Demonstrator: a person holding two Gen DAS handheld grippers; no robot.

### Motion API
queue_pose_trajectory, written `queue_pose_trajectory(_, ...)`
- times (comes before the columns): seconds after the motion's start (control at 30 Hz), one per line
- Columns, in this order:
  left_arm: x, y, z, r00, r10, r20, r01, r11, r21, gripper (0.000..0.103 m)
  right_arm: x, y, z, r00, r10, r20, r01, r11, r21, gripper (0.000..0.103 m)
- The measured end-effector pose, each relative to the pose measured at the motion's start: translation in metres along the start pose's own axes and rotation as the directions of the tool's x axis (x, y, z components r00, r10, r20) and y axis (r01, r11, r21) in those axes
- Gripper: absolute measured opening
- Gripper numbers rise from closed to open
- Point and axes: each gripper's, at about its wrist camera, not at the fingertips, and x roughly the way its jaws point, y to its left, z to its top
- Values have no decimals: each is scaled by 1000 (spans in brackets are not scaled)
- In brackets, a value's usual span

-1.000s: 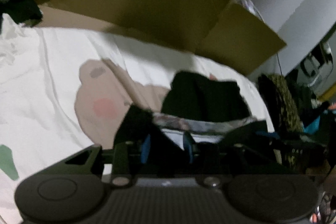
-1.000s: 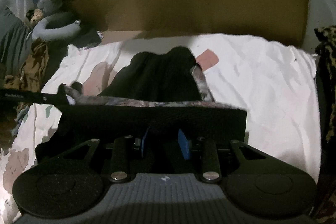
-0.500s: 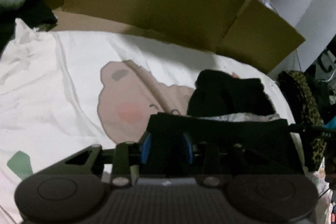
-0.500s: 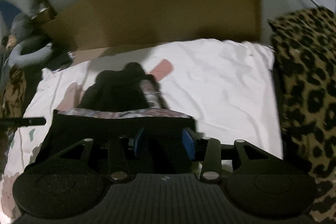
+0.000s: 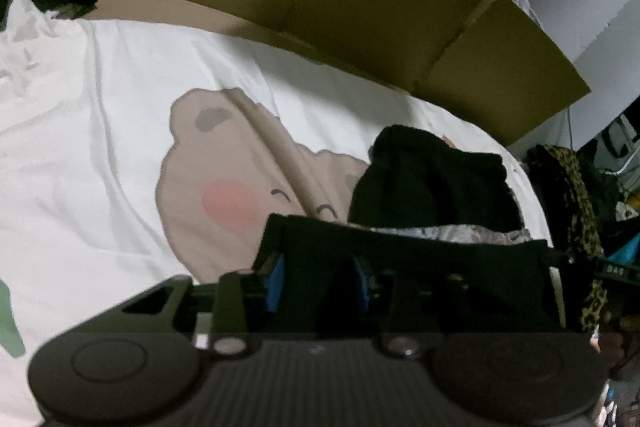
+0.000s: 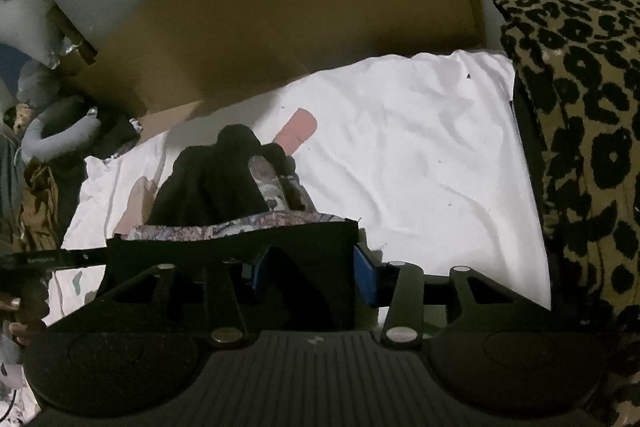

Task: Fold clothes

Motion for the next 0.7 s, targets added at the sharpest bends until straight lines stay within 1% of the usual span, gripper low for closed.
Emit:
queue_pose_trajectory(0.03,0,0,0,1000,2,0,-2,1000,0,21,0,-1,1,1000,-2,2,2,1000,0,26)
queue_pose_trajectory(0.07,0,0,0,1000,12,3,-12,1000,0,13,-1,-1,2,1000,-4,2,4,1000,-1,13)
queue_pose_trajectory(0.1,-1,1,-1,1000,21,6,-21,1000,-1,8,-2,-1,2,1000,-6,3,6,1000,-4,6)
queue_pose_trajectory(0.2,-4,6,0,999,28,24,-27,999,-36,2,-8,0,5,1000,-8,26,9,1000,-18,4)
queue_pose_trajectory(0.27,-7,10,0,999,26,39,-24,998,-59,1,-13,1,7,999,-7,43,8,1000,-16,4)
queue_pose_trajectory(0.33,-11,11,-1,998,31,52,-28,998,-61,1,-18,3,10,998,-10,67,11,1000,-11,3)
queue_pose_trajectory(0.43,-10,14,-3,998,43,50,-40,997,-66,1,-19,6,14,996,-17,84,18,1000,-15,3)
queue_pose_trajectory(0.53,-5,15,-3,998,55,39,-52,996,-68,1,-11,8,17,997,-33,77,35,999,-28,3)
queue_pose_trajectory(0.63,3,12,-2,997,77,10,-77,996,-42,2,3,6,17,997,-54,47,55,998,-33,3)
queue_pose_trajectory(0.7,7,6,-2,995,96,-3,-96,995,-10,9,12,4,15,997,-70,19,71,997,-30,4)
